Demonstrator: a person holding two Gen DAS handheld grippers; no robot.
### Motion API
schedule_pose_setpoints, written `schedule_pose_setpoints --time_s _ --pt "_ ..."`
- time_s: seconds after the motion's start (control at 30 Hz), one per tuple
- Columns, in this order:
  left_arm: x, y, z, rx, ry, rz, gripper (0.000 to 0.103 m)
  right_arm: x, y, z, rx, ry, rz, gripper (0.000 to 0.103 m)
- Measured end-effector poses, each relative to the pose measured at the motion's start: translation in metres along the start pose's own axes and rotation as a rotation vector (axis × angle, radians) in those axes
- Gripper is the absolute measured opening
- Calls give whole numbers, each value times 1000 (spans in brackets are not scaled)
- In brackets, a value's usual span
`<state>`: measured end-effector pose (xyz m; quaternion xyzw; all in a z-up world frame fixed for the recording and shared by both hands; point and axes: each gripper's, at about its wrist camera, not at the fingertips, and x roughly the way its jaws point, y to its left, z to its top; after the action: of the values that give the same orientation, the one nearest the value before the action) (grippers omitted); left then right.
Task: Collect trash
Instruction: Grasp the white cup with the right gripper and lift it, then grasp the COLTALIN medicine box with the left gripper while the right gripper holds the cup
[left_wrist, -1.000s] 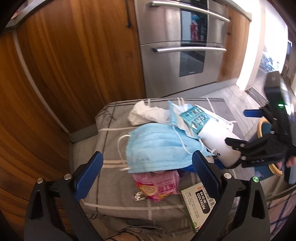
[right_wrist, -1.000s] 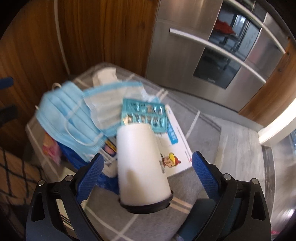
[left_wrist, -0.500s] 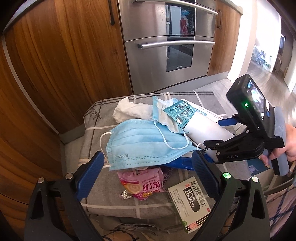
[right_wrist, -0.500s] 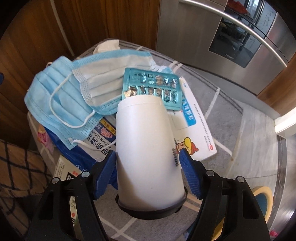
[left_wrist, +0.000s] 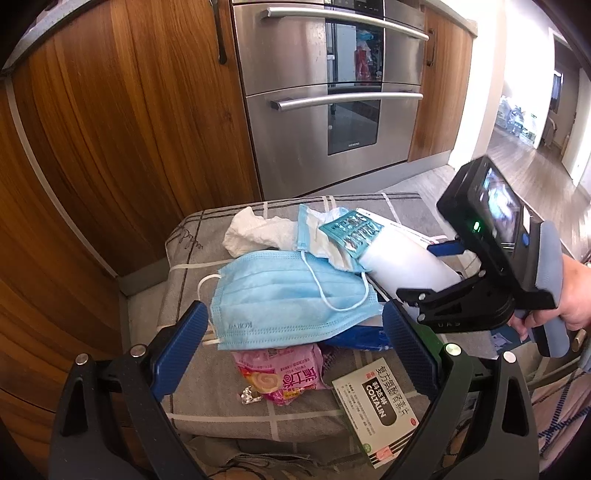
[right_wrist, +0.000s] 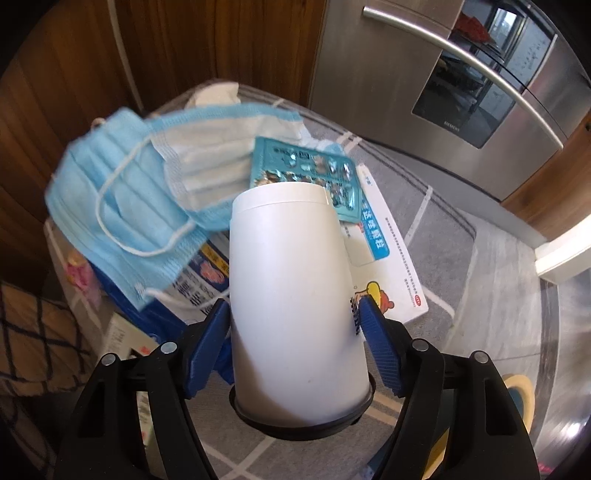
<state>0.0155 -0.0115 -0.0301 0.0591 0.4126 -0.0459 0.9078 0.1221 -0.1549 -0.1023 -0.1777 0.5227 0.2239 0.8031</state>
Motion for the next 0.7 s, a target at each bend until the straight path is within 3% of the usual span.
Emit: schedule_pose_setpoints --time_s 0.3,0.7 --pt "20 -23 -35 -7 156 -76 88 -40 -14 0 101 -98 -35 72" --pt "46 -76 -79 33 235 -74 89 -139 -51 -21 316 -294 -74 72"
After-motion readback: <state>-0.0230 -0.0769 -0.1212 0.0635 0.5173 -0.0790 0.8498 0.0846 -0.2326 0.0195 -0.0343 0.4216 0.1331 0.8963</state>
